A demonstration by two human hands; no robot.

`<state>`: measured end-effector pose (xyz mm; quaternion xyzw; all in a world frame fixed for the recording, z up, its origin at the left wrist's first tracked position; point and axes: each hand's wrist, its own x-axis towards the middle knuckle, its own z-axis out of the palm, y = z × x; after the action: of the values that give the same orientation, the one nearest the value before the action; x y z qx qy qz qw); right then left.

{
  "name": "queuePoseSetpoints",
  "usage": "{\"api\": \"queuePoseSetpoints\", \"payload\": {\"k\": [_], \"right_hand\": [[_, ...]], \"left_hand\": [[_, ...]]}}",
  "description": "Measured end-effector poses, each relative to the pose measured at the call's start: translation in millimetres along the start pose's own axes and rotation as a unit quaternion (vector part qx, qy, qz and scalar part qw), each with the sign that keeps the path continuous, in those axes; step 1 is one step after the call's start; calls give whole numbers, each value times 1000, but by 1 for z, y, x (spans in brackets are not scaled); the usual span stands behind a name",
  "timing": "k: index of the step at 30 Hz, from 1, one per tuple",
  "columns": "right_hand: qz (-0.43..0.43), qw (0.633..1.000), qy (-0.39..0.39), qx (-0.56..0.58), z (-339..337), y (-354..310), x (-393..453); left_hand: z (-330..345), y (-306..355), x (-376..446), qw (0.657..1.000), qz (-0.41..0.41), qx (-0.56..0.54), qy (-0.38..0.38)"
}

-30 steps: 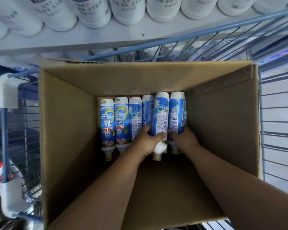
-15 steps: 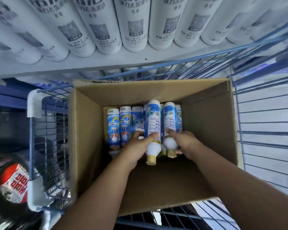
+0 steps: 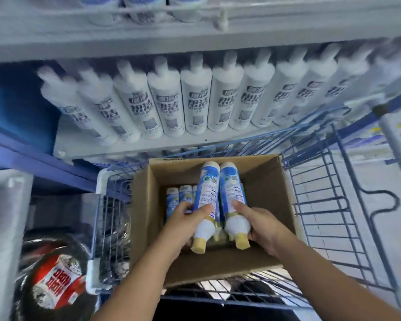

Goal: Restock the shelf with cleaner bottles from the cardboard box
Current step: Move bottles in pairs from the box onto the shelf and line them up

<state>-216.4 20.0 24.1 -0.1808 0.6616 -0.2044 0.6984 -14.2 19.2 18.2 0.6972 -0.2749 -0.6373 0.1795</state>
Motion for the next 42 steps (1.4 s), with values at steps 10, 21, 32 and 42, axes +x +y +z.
{"api": "queuePoseSetpoints", "payload": {"k": [10,21,32,42], "right_hand": [[-123,991,-28,45,33,-50,-90],[-244,963,-78,77,25,-126,-176],[-334,938,-56,79,11,-197,-214],[-316,945,-41,76,13,-256,-195]], "left_hand": [[-28,64,-81,991,119,-63,26],[-23,154,-172,955,261,-138,29],[-9,229,-194,944,296,-143,4],[-6,293,-169,948,272,-167,-18]]}}
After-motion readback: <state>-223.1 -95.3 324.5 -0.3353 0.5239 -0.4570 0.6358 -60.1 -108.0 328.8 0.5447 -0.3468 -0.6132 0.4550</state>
